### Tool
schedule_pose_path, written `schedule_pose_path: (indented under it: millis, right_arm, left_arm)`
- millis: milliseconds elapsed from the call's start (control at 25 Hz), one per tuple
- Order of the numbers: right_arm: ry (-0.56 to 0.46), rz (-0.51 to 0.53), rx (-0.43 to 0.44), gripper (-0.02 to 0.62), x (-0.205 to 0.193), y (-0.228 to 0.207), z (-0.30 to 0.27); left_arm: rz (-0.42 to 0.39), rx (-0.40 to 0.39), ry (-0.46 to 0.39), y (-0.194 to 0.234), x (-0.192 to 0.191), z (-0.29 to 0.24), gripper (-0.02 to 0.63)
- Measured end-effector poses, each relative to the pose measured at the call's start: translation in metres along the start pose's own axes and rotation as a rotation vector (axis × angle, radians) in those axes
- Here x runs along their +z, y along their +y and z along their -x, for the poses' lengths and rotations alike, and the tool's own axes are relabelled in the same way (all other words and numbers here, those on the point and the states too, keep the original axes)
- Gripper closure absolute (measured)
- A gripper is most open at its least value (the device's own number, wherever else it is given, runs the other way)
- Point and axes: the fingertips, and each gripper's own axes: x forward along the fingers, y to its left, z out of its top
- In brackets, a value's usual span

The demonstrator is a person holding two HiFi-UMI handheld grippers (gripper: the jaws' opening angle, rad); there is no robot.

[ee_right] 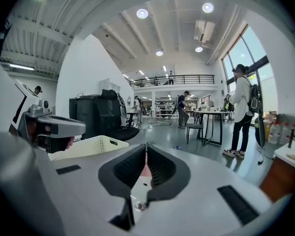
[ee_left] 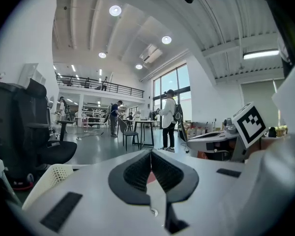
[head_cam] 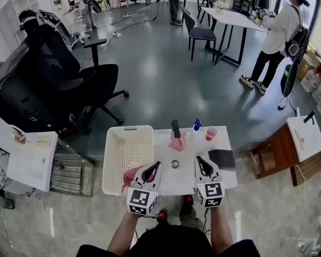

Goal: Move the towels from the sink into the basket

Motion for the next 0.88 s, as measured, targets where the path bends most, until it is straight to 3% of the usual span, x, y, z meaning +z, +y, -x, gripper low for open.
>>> schedule_pose_path:
  millis: [880]
  right_arm:
    - [0.167, -0.021, 0.277, 0.557, -0.071, -0.021, -0.095]
  left_arm:
    - [0.107, 0.166, 0.177, 0.015, -0.065, -0.078, 0.598]
